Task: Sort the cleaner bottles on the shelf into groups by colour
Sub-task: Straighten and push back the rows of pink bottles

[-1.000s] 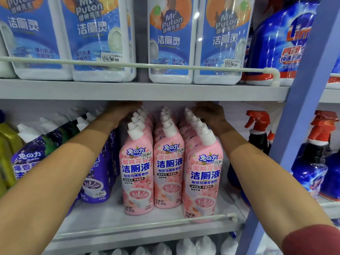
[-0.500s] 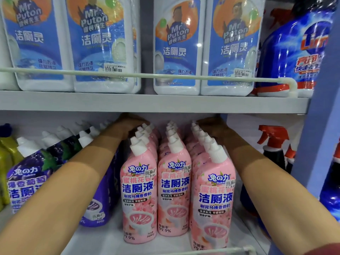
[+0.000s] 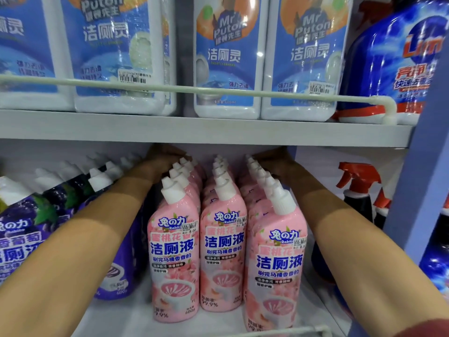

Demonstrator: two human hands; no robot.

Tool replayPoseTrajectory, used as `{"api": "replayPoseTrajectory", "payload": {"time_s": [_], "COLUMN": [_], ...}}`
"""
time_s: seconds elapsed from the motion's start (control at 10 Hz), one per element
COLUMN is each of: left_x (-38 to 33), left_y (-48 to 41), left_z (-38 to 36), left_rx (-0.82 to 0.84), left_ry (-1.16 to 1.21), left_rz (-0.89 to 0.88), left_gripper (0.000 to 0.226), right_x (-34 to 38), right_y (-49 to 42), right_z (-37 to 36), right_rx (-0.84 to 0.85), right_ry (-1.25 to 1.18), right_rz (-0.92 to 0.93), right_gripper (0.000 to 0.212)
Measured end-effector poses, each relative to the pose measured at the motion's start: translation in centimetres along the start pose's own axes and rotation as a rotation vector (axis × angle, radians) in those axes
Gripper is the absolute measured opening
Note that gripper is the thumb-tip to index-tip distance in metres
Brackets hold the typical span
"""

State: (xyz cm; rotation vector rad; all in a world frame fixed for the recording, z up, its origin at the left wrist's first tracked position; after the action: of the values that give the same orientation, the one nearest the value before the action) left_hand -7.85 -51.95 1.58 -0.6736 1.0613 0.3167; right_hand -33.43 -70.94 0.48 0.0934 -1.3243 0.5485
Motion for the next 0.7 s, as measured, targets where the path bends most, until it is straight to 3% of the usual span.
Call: {"api": "replayPoseTrajectory", "payload": {"time_s": [0.3,0.5,0.7], "left_x": [-0.5,-1.3,-2.1], "left_y": [1.3,3.0,4.8], "left_z": [-0.1,-0.2,0.6], "left_rx": [-0.007,0.019,0.017], "left_ry": [0.038,0.067,0.237], "left_rz": [-0.004,0.079,0.114], "left_gripper": [0.021,0.011,0.016], "right_x": [-0.3,-0.1,1.3], "right_y": [-0.2,1.9,5.5], "right_z": [0.5,0.5,1.0], "right_rx": [0.007,-0.019,-0.093], "right_ry": [0.175,0.009,-0.122], "right_rz": [0.027,0.000,0.067], "right_gripper": [0.021,0.025,0.017]}}
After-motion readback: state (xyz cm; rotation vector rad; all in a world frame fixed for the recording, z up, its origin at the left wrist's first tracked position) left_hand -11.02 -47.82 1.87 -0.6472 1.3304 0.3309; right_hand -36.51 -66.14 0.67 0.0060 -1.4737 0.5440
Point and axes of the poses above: each hand's wrist, its own y-axis away from the middle knuckle, its own z-axis out of the back of the hand, x = y × z, the point moved 5 cm from there along -y, towards the middle knuckle
